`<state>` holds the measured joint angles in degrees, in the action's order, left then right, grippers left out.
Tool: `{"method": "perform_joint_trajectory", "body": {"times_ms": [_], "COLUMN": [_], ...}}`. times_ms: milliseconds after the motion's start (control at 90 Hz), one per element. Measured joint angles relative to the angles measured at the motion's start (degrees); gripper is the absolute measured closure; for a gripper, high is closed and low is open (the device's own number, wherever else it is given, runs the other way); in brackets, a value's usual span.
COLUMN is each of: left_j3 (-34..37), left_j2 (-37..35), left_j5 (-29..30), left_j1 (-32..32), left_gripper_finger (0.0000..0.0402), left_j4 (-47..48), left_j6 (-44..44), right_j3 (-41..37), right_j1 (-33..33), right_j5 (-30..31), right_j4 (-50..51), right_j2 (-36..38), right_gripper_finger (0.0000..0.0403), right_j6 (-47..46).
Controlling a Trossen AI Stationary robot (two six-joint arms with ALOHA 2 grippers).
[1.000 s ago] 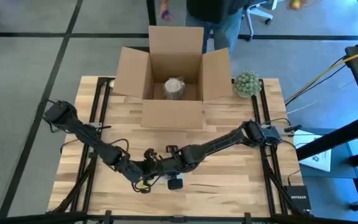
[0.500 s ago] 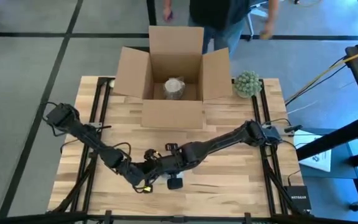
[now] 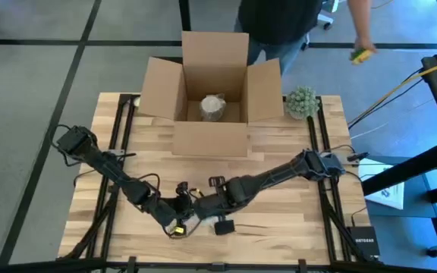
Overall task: Wrap mug
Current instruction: Wrap the dark green mug using the transparent bubble wrap
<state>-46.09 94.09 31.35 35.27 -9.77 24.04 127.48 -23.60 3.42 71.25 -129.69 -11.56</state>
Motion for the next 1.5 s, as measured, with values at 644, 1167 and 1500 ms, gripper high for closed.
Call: {"method": "perform_joint_trajectory", "body": {"times_ms": [644,1167,1500], "left_j3": [0.02,0.10,0.11], "left_j2": [0.10,0.08,0.08], "left_j5": [-0.23,-0.10,-0.10], "left_j1": [0.00,-0.04,0.00], "left_gripper_finger": [0.0402,0.0402,0.0402], "left_j4": [-0.51,-0.18,-0.24], "left_j6": [-0.08,-0.22,-0.08], "right_j3": [-17.35,-10.91,-21.56], "right_j1": [2.48,2.12,-0.49], "right_j5": [1.84,1.20,15.12], "right_j4": [-22.62,-13.13,-3.61], "right_j2": [0.02,4.46,14.02], "right_gripper_finger": [0.0402,0.0402,0.0402], "right_j6": [-0.67,-0.42,-11.84]}}
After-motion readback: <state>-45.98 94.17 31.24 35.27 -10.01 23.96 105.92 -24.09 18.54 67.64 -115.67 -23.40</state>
